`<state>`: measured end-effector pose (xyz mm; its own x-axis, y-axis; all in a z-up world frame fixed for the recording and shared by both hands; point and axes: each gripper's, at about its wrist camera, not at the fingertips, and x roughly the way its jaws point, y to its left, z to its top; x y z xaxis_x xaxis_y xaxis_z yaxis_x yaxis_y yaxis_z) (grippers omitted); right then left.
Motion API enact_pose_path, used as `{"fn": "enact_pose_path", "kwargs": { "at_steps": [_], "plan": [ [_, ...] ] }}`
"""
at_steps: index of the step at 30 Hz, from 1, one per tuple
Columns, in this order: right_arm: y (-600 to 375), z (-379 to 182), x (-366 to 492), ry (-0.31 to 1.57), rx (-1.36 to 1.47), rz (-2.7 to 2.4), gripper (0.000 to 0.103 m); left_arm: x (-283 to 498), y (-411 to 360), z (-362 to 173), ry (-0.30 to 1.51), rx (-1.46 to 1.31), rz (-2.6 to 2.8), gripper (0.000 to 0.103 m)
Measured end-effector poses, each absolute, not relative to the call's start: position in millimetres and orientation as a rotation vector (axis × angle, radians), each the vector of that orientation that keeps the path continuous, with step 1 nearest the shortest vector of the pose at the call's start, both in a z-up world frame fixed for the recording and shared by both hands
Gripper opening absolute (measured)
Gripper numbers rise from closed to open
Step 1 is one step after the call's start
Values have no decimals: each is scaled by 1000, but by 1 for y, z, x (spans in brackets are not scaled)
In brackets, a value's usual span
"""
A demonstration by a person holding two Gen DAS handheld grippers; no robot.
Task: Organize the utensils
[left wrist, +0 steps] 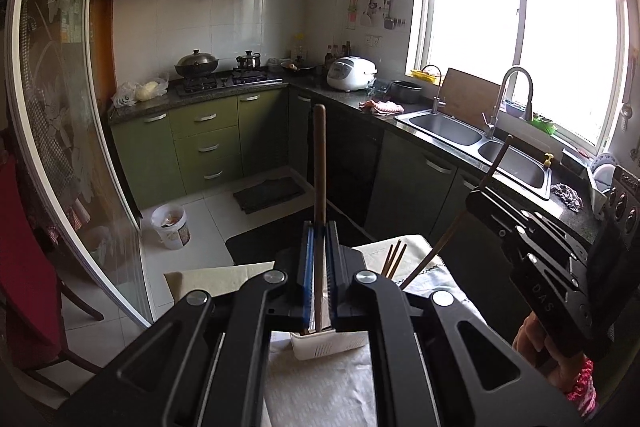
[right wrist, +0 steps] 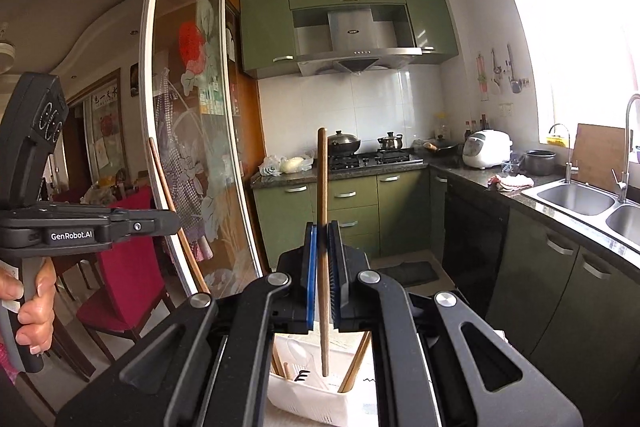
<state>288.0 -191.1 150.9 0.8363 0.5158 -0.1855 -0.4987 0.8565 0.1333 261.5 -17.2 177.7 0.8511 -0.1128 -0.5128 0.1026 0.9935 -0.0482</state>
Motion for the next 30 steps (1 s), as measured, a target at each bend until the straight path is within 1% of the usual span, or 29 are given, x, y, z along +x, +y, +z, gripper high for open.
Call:
{"fn": "enact_pose_path", "kwargs": {
  "at_steps": [6, 16, 21, 25, 27, 30],
  "plan": [
    [-185, 112, 328, 310, 98, 528, 6, 304, -20, 131, 614, -27, -111, 6],
    [-169, 55, 348, 412, 58, 557, 6, 328, -20, 53, 688, -27, -112, 6],
    [-163, 34, 350, 442, 37, 559, 7, 329, -23, 29, 712, -10, -122, 6],
    [-161, 24, 346, 451, 28, 564, 7, 323, -26, 21, 704, 19, -129, 6],
    [-162, 20, 343, 454, 22, 559, 10, 321, -26, 19, 703, 24, -135, 8],
    [-167, 18, 335, 454, 28, 559, 10, 312, -24, 20, 685, 16, -135, 19]
  ]
}}
